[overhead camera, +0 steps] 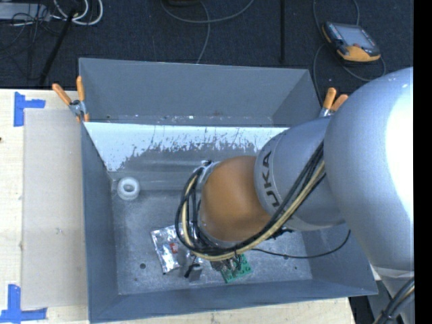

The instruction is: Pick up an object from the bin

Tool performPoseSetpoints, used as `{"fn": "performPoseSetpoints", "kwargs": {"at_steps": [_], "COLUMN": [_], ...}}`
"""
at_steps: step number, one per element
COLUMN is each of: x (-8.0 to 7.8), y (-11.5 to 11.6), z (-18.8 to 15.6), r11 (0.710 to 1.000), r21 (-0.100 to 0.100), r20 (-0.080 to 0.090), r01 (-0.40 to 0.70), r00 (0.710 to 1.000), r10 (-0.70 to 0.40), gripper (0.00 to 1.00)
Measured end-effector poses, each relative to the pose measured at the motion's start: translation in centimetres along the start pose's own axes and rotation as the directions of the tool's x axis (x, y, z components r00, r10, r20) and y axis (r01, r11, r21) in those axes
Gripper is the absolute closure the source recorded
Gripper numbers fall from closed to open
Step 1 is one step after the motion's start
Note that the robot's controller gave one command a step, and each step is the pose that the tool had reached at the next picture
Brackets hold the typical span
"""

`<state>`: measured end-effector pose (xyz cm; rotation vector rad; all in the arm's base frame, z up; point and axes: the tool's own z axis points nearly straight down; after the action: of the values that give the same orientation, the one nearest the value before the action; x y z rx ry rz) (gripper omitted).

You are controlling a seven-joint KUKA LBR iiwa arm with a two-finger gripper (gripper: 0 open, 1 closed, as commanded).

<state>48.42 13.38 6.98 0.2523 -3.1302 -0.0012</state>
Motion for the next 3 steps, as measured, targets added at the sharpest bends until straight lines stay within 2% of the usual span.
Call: {"fn": "performPoseSetpoints", "kwargs": {"at_steps": [1,2,3], "x": [0.0,0.2,-0.6], "y": [-0.3,-0.4,2.0], "z": [-10.9,-10.5,0.4], "r11": [1.000,1.000,0.982], "r21": [0.000,0.001,0.001], "r20": [0.008,0.001,-0.003], "r01": [-0.016,-0.019,-0.188], "r00": [1.000,1.000,0.982], "r10": [0.016,0.019,0.188], "gripper": [1.00,0.00,0.00]}}
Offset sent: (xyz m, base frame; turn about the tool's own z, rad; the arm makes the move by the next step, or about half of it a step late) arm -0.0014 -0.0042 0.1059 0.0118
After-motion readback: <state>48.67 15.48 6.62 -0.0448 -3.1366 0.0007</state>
